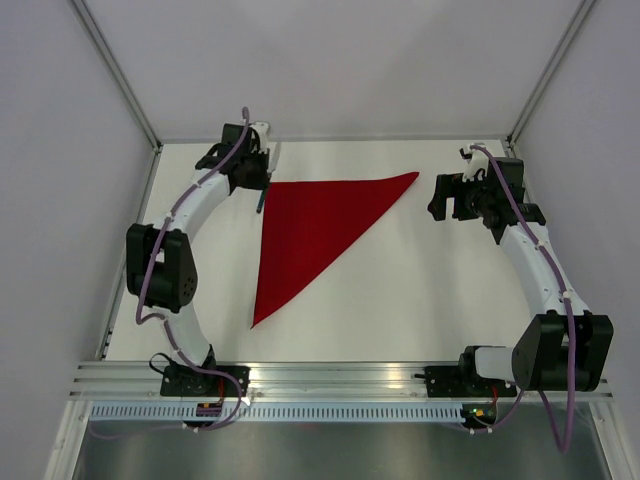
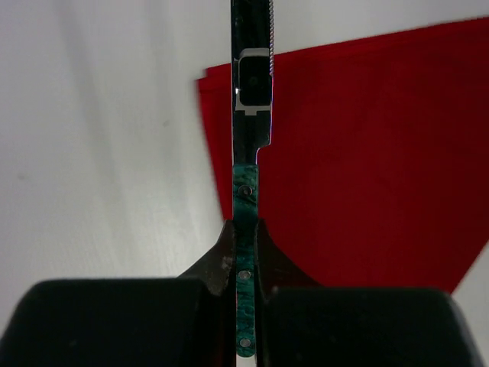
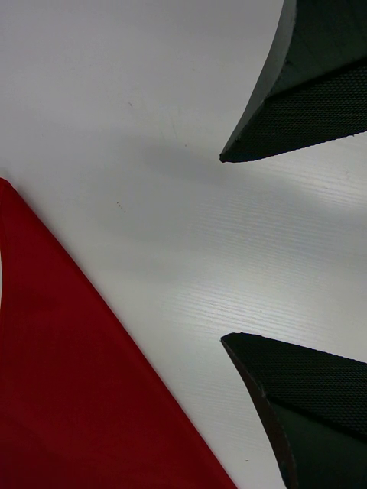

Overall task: Fold the napkin, place the utensils inside, and roll it up
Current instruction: Pick up the knife at the center of the board, then place the knife on the napkin.

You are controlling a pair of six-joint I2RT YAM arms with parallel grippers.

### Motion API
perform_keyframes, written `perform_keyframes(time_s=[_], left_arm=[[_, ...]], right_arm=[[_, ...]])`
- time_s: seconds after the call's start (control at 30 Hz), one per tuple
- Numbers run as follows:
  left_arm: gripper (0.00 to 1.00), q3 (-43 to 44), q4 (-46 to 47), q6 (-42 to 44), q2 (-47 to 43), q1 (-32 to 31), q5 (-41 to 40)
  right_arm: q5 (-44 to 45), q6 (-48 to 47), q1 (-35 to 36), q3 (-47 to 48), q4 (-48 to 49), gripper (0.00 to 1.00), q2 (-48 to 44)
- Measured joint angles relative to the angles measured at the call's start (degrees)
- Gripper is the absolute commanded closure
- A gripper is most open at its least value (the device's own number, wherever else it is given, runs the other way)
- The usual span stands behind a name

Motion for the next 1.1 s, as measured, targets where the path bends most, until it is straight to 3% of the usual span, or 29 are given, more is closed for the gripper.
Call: perform_keyframes(time_s=[0.3, 0.77, 1.1], left_arm=[[0.98, 2.45, -5.22, 13.2, 0.83, -14.32, 9.77], [0.98, 2.12, -3.85, 12.68, 10.78, -25.35, 11.39], [0.98, 0.07, -0.37, 9.75, 12.0, -26.05, 9.73]], right_arm=[[0.04, -0.04, 0.09, 0.0, 0.04, 0.03, 0.0], [0.76, -0.5, 0.35, 0.0, 0.09, 0.03, 0.0], [1.2, -0.9, 0.46, 0.0, 0.09, 0.03, 0.0]])
